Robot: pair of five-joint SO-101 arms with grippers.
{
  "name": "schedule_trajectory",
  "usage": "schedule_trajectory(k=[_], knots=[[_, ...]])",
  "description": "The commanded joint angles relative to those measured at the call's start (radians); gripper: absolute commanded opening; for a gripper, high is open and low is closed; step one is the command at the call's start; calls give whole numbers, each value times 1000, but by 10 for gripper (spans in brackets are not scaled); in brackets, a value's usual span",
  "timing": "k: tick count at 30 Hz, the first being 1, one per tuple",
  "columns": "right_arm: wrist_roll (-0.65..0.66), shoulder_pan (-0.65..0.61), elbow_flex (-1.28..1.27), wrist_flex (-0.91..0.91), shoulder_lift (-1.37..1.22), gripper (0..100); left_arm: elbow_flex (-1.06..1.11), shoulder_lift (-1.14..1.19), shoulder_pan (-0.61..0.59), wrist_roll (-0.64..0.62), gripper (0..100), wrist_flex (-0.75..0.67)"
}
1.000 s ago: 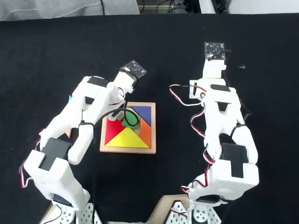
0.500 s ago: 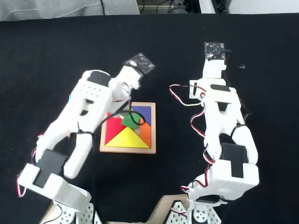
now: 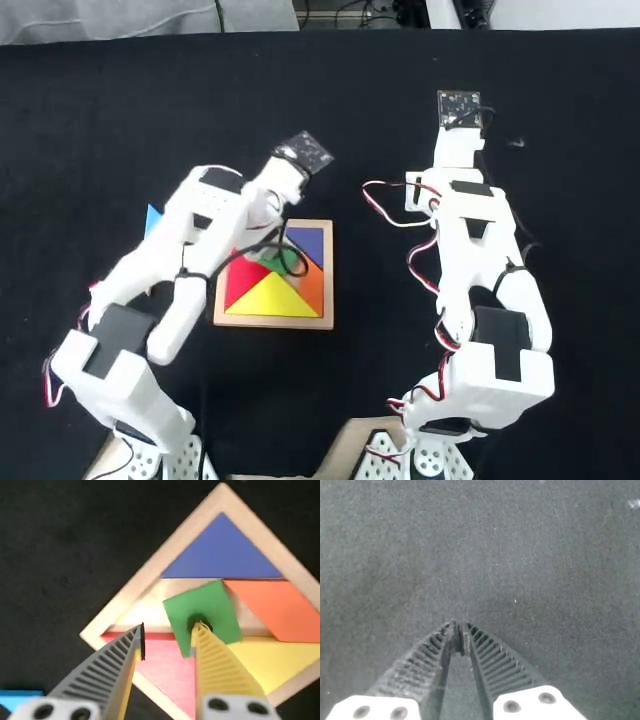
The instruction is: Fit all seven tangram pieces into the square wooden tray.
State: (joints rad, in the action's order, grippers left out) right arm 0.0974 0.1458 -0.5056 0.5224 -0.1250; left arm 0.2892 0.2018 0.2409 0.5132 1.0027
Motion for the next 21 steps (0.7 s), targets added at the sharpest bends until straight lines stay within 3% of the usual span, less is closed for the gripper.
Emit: schedule_trajectory(k=[1, 5, 21], knots=[[6, 8, 59, -17, 12, 11, -61, 0, -59, 11, 163, 8], [6, 8, 59, -17, 12, 11, -68, 0, -77, 75, 163, 9], [6, 8, 59, -17, 12, 11, -76, 91, -13, 72, 163, -52]])
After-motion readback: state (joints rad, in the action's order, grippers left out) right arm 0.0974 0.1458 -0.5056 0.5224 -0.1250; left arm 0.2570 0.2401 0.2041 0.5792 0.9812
